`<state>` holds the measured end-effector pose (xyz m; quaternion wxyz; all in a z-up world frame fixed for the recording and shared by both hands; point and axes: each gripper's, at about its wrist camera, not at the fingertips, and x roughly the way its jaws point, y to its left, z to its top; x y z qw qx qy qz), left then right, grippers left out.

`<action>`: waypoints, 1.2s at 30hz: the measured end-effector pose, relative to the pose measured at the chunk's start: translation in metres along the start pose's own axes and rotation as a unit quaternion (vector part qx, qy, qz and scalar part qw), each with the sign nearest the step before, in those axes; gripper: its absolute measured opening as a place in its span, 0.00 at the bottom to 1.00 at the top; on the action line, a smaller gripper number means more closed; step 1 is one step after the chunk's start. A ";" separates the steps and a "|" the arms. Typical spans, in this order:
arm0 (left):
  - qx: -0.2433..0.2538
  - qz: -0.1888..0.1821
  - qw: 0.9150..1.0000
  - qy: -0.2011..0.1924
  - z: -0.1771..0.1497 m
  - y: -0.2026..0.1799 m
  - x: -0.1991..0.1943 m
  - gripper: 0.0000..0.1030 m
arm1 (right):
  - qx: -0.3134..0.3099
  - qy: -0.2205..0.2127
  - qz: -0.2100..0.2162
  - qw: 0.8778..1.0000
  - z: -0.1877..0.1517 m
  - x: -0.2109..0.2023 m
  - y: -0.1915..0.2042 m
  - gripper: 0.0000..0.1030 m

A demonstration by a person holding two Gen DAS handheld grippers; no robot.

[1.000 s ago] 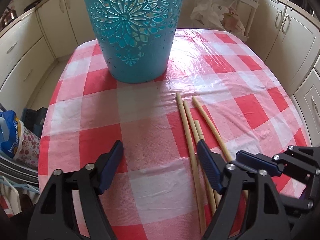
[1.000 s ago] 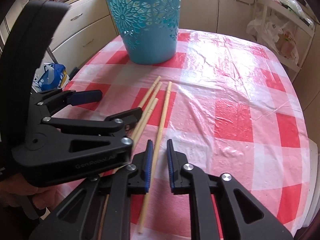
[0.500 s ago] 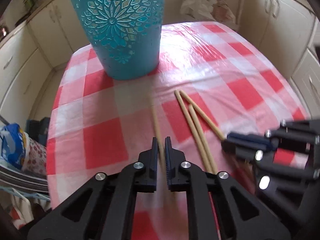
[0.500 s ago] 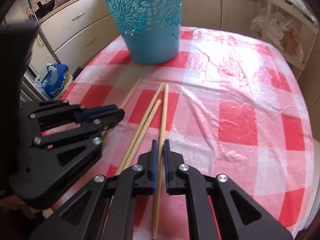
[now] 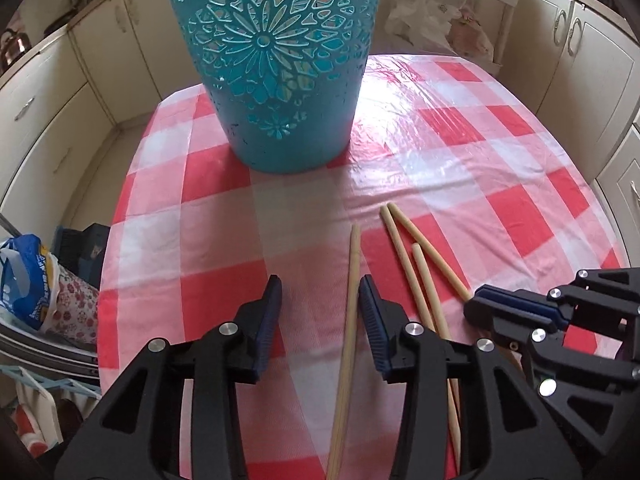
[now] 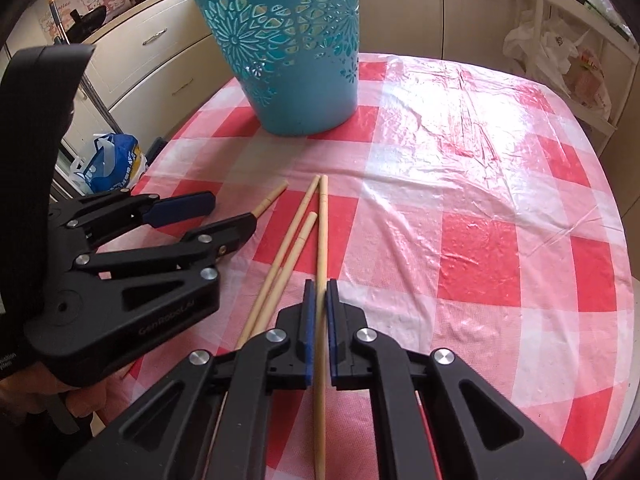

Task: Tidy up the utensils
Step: 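Close the right gripper on a chopstick while the left gripper grasps another, then lift both held chopsticks and carry them above the teal basket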

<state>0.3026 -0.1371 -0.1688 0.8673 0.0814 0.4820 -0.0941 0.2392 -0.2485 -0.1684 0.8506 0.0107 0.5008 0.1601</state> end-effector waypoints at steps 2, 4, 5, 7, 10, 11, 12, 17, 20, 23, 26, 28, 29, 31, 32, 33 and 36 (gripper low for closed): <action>-0.002 -0.003 1.000 -0.002 0.002 -0.001 0.001 0.35 | -0.006 0.002 -0.002 1.000 0.003 0.002 0.002 0.06; 0.006 -0.012 1.000 -0.005 0.003 -0.003 0.001 0.21 | -0.003 0.005 0.003 1.000 0.003 0.001 0.000 0.06; 0.008 -0.020 1.000 -0.003 0.004 -0.003 0.001 0.11 | 0.002 0.006 0.007 1.000 0.003 0.001 -0.002 0.06; 0.005 -0.037 0.999 0.002 0.004 -0.001 0.002 0.05 | 0.012 0.008 0.012 1.000 0.002 0.000 -0.005 0.06; 0.001 -0.060 0.998 0.005 0.004 0.003 0.002 0.05 | 0.017 0.013 0.007 1.000 0.001 -0.002 -0.008 0.06; 0.001 -0.066 0.998 0.008 0.004 0.005 0.002 0.05 | 0.011 0.013 0.006 1.000 0.002 -0.002 -0.007 0.07; 0.002 -0.073 0.997 0.010 0.005 0.008 0.002 0.05 | 0.002 0.013 0.003 1.000 0.003 -0.002 -0.005 0.09; 0.020 -0.067 0.997 0.034 0.010 0.006 0.004 0.06 | -0.016 0.011 -0.004 1.000 0.006 -0.001 0.003 0.15; 0.034 -0.050 0.997 0.039 0.015 -0.001 0.007 0.07 | 0.010 0.012 0.012 1.000 0.005 -0.001 -0.007 0.06; 0.060 -0.031 0.997 0.035 0.013 -0.011 0.005 0.05 | 0.057 0.011 0.059 0.997 0.001 -0.003 -0.021 0.06; 0.045 -0.044 0.998 0.029 0.008 -0.005 -0.006 0.05 | 0.137 -0.014 0.133 0.981 -0.003 -0.015 -0.043 0.06; 0.028 -0.059 0.998 0.000 0.004 0.003 -0.031 0.05 | 0.185 -0.041 0.174 0.966 -0.005 -0.025 -0.059 0.06; 0.018 -0.070 0.997 -0.022 0.002 0.009 -0.048 0.05 | 0.206 -0.056 0.189 0.958 -0.007 -0.032 -0.067 0.06; 0.008 -0.079 0.995 -0.060 0.002 0.018 -0.076 0.05 | 0.234 -0.093 0.216 0.943 -0.009 -0.044 -0.078 0.06; -0.002 -0.092 0.992 -0.087 0.005 0.025 -0.096 0.05 | 0.242 -0.106 0.224 0.938 -0.009 -0.049 -0.081 0.06; -0.007 -0.096 0.990 -0.103 0.007 0.029 -0.108 0.05 | 0.248 -0.127 0.231 0.932 -0.008 -0.057 -0.084 0.06; -0.025 -0.112 0.980 -0.163 0.025 0.043 -0.150 0.05 | 0.247 -0.170 0.239 0.924 -0.006 -0.076 -0.083 0.06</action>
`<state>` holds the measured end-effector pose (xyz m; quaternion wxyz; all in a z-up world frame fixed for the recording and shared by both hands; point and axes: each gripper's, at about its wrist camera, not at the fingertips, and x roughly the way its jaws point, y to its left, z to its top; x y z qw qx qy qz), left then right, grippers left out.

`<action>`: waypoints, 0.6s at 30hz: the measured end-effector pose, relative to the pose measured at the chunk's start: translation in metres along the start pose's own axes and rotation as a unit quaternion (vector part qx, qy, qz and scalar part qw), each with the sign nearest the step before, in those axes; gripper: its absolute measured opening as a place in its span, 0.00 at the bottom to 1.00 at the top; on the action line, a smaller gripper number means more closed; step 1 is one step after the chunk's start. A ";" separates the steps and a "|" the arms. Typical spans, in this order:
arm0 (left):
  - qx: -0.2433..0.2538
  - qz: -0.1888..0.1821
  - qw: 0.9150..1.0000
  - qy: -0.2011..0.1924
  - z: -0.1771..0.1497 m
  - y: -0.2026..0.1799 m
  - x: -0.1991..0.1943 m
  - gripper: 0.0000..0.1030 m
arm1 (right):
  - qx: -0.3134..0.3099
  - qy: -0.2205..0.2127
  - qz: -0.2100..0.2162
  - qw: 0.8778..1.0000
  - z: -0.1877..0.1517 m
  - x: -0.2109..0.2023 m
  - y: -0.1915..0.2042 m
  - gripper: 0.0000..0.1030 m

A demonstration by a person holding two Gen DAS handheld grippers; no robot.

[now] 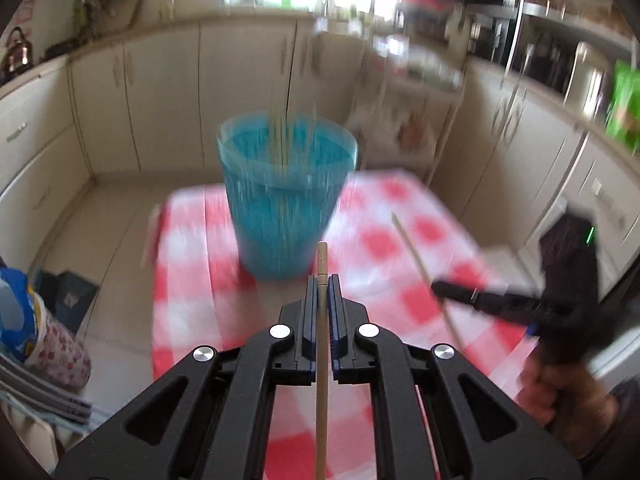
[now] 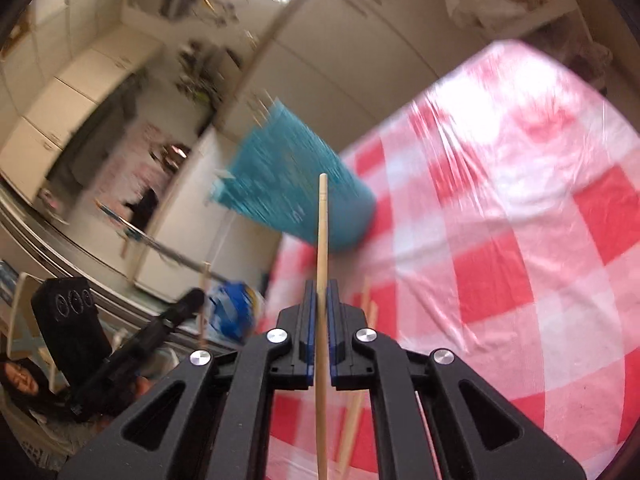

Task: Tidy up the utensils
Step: 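Lift both held chopsticks and carry them above the teal basket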

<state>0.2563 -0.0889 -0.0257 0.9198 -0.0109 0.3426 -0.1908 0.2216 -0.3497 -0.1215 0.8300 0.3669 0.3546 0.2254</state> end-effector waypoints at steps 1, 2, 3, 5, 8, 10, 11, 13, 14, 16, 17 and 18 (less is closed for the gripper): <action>-0.003 -0.003 1.000 -0.019 0.011 0.000 -0.009 0.05 | -0.001 -0.006 0.004 1.000 0.001 -0.002 0.002 0.06; -0.004 -0.005 0.999 -0.032 0.022 0.000 -0.014 0.05 | -0.002 -0.017 0.009 1.000 0.003 -0.005 0.005 0.06; -0.005 -0.008 0.998 -0.056 0.037 -0.001 -0.023 0.05 | -0.004 -0.024 0.010 1.000 0.005 -0.004 0.008 0.06; -0.009 -0.013 0.996 -0.090 0.059 -0.002 -0.033 0.05 | -0.019 -0.047 0.009 0.999 0.009 -0.012 0.015 0.06; -0.025 -0.024 0.992 -0.122 0.084 0.005 -0.036 0.05 | -0.034 -0.075 0.015 0.996 0.012 -0.021 0.024 0.06; -0.044 -0.034 0.989 -0.134 0.100 0.012 -0.032 0.05 | -0.043 -0.097 0.020 0.994 0.015 -0.027 0.032 0.06; -0.052 -0.036 0.988 -0.139 0.108 0.016 -0.026 0.05 | -0.046 -0.105 0.023 0.993 0.016 -0.029 0.033 0.06; -0.064 -0.041 0.986 -0.147 0.118 0.019 -0.020 0.05 | -0.050 -0.124 0.029 0.991 0.020 -0.034 0.038 0.06; -0.069 -0.045 0.985 -0.153 0.124 0.019 -0.015 0.05 | -0.052 -0.131 0.031 0.990 0.021 -0.037 0.040 0.06; -0.074 -0.046 0.982 -0.170 0.131 0.019 -0.005 0.05 | -0.056 -0.139 0.033 0.988 0.023 -0.039 0.043 0.06; -0.076 -0.045 0.980 -0.178 0.134 0.018 0.000 0.05 | -0.058 -0.144 0.034 0.987 0.024 -0.040 0.045 0.06; -0.078 -0.041 0.977 -0.192 0.140 0.018 0.007 0.05 | -0.059 -0.146 0.035 0.987 0.025 -0.041 0.046 0.06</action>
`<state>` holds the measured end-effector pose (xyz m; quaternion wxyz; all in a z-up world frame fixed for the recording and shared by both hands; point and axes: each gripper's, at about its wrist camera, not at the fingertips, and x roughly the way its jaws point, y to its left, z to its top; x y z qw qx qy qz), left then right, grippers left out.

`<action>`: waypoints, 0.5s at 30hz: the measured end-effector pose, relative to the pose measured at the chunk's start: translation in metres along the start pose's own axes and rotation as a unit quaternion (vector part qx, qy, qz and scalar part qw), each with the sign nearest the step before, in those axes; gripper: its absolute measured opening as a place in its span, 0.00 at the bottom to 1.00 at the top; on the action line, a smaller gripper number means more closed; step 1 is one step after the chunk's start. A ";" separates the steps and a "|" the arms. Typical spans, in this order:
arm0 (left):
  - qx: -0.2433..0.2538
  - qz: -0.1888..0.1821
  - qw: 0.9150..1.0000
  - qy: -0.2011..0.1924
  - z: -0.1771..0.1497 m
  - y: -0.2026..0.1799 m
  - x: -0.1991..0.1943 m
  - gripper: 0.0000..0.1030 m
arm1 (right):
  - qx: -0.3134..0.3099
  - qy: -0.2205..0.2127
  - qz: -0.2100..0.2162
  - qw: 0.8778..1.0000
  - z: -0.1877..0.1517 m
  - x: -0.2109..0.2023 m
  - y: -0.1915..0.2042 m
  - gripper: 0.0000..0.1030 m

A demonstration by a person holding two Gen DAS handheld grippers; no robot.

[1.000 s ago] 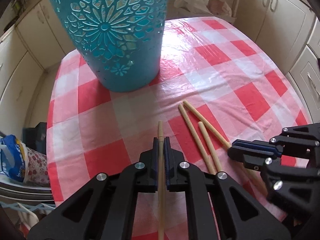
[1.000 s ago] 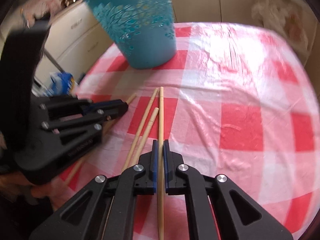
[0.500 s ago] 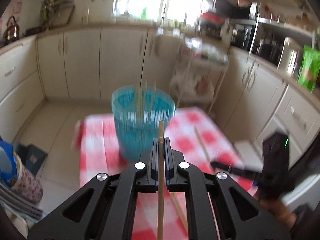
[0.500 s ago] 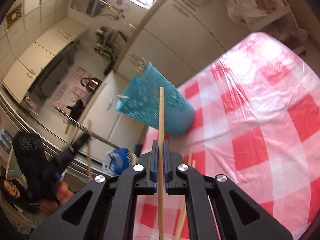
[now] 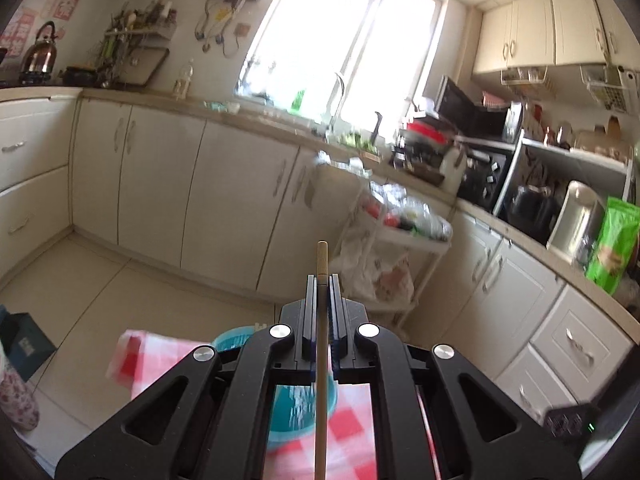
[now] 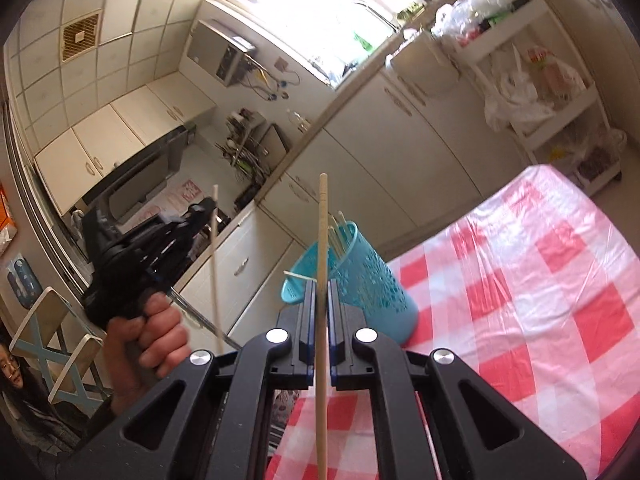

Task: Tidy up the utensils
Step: 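Lift both held chopsticks and carry them above the teal basket, then open both grippers to drop the chopsticks into the basket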

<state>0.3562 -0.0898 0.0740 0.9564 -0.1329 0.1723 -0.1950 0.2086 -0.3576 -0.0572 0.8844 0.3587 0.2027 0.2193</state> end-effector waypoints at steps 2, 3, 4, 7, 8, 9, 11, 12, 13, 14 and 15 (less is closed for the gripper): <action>-0.005 0.008 1.000 -0.022 0.008 0.001 0.014 0.05 | -0.003 -0.004 0.000 1.000 0.001 -0.001 0.002 0.06; -0.007 0.013 0.999 -0.031 0.011 0.001 0.020 0.05 | -0.004 -0.006 0.000 1.000 0.002 0.000 0.003 0.06; -0.007 0.018 0.999 -0.040 0.014 0.002 0.025 0.05 | -0.004 -0.005 0.001 1.000 0.003 -0.002 0.004 0.06; 0.000 0.043 0.997 -0.070 0.021 0.003 0.043 0.05 | -0.004 -0.006 0.002 1.000 0.003 0.000 0.005 0.06; 0.002 0.051 0.996 -0.074 0.021 0.003 0.050 0.05 | -0.004 -0.007 0.003 1.000 0.003 0.001 0.006 0.06; 0.003 0.055 0.996 -0.073 0.023 0.005 0.055 0.05 | -0.006 -0.008 0.003 1.000 0.003 0.001 0.007 0.06; 0.008 0.064 0.996 -0.068 0.022 0.008 0.066 0.05 | -0.014 -0.011 0.000 1.000 0.002 0.002 0.011 0.06; 0.010 0.067 0.996 -0.063 0.020 0.010 0.071 0.05 | -0.017 -0.011 0.001 1.000 0.002 0.003 0.012 0.06; 0.015 0.072 0.996 -0.057 0.017 0.011 0.075 0.05 | -0.018 -0.011 0.001 1.000 0.002 0.004 0.013 0.06; 0.020 0.076 0.995 -0.054 0.014 0.011 0.078 0.05 | -0.017 -0.011 0.004 1.000 0.002 0.005 0.014 0.06; 0.022 0.078 0.996 -0.048 0.011 0.013 0.082 0.05 | -0.016 -0.011 0.005 1.000 0.002 0.006 0.014 0.06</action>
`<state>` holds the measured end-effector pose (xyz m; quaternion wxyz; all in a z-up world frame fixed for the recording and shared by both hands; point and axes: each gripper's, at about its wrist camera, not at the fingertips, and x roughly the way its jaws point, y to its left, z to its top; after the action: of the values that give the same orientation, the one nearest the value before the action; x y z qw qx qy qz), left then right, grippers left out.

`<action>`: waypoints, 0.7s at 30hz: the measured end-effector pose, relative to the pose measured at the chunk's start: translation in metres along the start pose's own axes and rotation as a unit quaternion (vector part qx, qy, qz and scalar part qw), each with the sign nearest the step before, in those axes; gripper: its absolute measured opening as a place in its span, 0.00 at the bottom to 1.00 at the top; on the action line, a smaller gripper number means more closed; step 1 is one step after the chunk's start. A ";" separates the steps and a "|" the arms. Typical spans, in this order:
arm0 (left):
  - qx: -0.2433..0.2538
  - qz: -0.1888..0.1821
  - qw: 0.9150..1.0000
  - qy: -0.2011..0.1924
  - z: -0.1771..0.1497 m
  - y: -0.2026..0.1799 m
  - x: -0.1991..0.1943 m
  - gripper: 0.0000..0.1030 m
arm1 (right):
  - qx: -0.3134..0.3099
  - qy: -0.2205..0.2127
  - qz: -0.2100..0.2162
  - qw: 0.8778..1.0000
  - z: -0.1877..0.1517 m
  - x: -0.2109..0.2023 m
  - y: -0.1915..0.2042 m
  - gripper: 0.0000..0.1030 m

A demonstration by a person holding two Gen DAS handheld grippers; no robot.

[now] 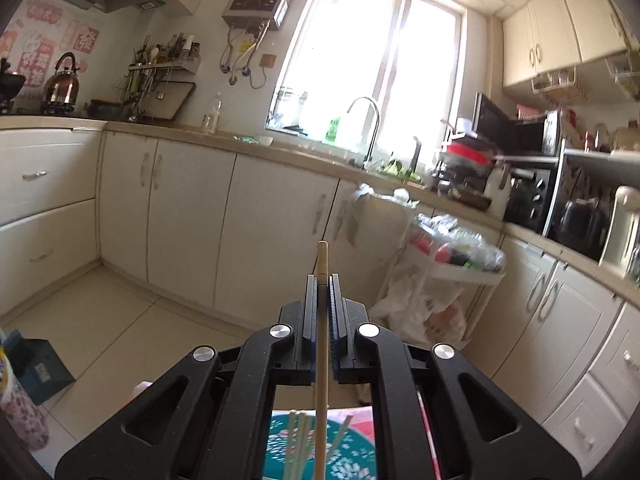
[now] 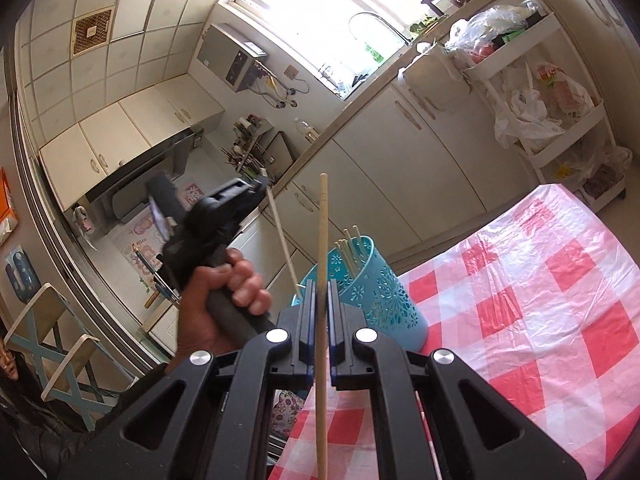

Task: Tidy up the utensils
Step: 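Open both grippers to drop the chopsticks into the basket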

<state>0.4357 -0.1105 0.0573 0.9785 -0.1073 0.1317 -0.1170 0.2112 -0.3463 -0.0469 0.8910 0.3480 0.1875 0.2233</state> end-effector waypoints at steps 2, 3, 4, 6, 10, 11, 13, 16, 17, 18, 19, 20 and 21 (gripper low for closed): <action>0.003 0.003 1.000 0.015 -0.005 0.002 0.006 0.05 | 0.000 0.002 0.002 1.000 -0.001 0.003 0.001 0.06; 0.003 0.005 1.000 0.020 -0.008 0.005 0.010 0.05 | 0.000 0.003 0.002 1.000 -0.001 0.004 0.002 0.06; 0.002 0.005 1.000 0.025 -0.011 0.008 0.011 0.05 | -0.001 0.006 0.002 1.000 -0.002 0.005 0.002 0.06; 0.003 0.008 0.999 0.037 -0.016 0.013 0.013 0.05 | -0.001 0.009 0.002 1.000 -0.004 0.008 0.004 0.06; 0.017 0.009 0.997 0.074 -0.028 0.018 0.016 0.05 | -0.003 0.010 -0.002 1.000 -0.005 0.013 0.005 0.06; 0.023 0.008 0.996 0.084 -0.031 0.019 0.016 0.06 | -0.002 0.009 -0.002 1.000 -0.005 0.015 0.005 0.06; 0.032 0.011 0.994 0.099 -0.038 0.022 0.012 0.08 | -0.004 0.008 -0.002 1.000 -0.004 0.017 0.006 0.06; 0.040 0.013 0.992 0.121 -0.046 0.027 0.008 0.14 | -0.003 0.004 -0.001 1.000 0.000 0.021 0.010 0.06; 0.038 0.014 0.991 0.124 -0.047 0.029 0.005 0.19 | -0.006 -0.002 0.000 1.000 0.004 0.024 0.013 0.06; 0.037 0.015 0.991 0.128 -0.048 0.031 0.001 0.22 | -0.011 -0.008 0.000 1.000 0.008 0.026 0.017 0.06; 0.035 0.018 0.991 0.129 -0.049 0.033 -0.004 0.30 | -0.019 -0.017 0.000 1.000 0.013 0.030 0.022 0.06; 0.031 0.020 0.991 0.126 -0.050 0.036 -0.015 0.35 | -0.024 -0.024 0.000 0.999 0.018 0.034 0.026 0.06; 0.028 0.020 0.992 0.121 -0.051 0.038 -0.024 0.37 | -0.030 -0.037 0.002 0.999 0.026 0.043 0.032 0.06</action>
<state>0.4064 -0.0773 0.0059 0.9600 -0.0623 0.2482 -0.1136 0.2506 -0.3163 -0.0140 0.9069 0.3299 0.1469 0.2171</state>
